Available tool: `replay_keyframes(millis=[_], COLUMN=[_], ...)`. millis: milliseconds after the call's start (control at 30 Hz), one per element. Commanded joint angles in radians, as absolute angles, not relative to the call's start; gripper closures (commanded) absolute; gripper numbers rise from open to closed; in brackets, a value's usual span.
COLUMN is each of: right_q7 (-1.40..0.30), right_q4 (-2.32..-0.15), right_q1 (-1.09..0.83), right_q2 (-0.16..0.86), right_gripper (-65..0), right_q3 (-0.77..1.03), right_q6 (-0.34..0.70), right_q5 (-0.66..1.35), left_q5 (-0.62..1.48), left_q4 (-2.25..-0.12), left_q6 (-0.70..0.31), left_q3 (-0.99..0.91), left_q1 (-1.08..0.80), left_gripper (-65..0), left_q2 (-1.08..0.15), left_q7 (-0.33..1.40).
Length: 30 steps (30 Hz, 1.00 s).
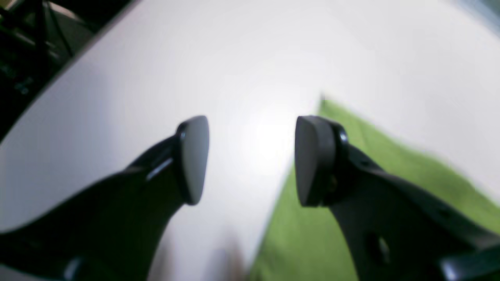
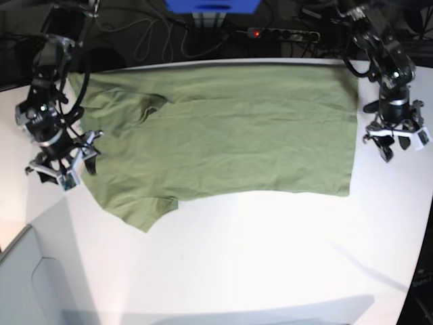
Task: Fold the T-shirt properly
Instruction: 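Release the shoulder edge and reach both grippers toward the hem corners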
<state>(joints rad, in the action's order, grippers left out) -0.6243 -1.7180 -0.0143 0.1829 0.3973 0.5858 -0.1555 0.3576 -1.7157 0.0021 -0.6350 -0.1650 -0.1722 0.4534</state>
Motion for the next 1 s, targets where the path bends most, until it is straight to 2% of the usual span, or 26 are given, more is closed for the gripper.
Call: replay_keyframes(millis=[0, 267, 433, 633, 800, 967], right_q7=[-0.607, -0.607, -0.605, -0.599, -0.599, -0.605], right_q4=[-1.705, -1.612, -1.615, -1.620, -1.620, -1.609], right_q1=[0.016, 0.088, 0.058, 0.028, 0.033, 0.091], right_q2=[0.193, 0.196, 0.196, 0.197, 0.199, 0.199], right_gripper=[-37.8, -37.8, -37.7, -37.6, -37.7, -37.9], right_q3=[0.401, 0.401, 0.401, 0.403, 0.407, 0.403], right_q6=[0.590, 0.590, 0.590, 0.590, 0.590, 0.584], right_q5=[-0.151, -0.151, -0.151, -0.153, -0.153, -0.153], left_q5=[0.366, 0.366, 0.366, 0.366, 0.366, 0.366], left_q4=[-1.689, -1.214, -0.998, -0.842, -0.816, -0.808], left_q6=[-0.001, -0.001, 0.001, 0.005, 0.004, 0.002], left_q3=[-0.622, -0.444, -0.318, -0.193, -0.185, -0.185], left_q1=[-0.113, 0.205, 0.314, 0.383, 0.387, 0.384], left_gripper=[-33.6, -33.6, -33.6, -33.6, -32.7, -17.5], left_q2=[-0.203, -0.303, -0.314, -0.332, -0.328, -0.331], left_q7=[0.432, 0.417, 0.274, 0.196, 0.186, 0.186])
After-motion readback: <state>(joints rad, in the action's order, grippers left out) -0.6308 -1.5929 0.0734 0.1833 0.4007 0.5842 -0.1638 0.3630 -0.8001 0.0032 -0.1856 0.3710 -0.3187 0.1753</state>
